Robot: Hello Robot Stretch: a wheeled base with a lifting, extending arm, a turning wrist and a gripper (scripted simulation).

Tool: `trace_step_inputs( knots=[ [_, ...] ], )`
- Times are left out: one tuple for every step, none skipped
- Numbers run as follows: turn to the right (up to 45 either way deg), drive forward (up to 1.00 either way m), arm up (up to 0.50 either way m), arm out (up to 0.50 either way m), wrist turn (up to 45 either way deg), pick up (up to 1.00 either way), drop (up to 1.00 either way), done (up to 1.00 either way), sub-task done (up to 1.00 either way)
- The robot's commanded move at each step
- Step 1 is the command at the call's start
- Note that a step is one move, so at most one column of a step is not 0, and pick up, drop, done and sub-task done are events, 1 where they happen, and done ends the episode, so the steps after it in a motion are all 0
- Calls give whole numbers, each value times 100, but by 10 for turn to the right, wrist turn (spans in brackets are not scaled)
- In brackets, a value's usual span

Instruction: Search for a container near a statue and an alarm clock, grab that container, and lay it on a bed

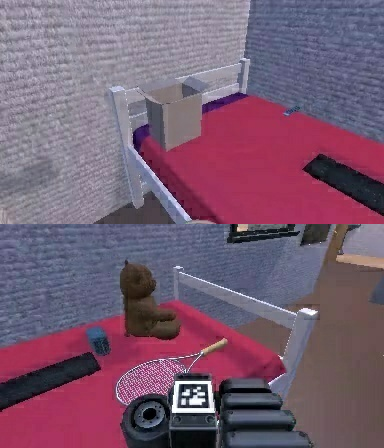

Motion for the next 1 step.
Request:
trace_step_inputs(
  knots=[
    [-180,0,0,0,0,0,0,0,0]
  ],
)
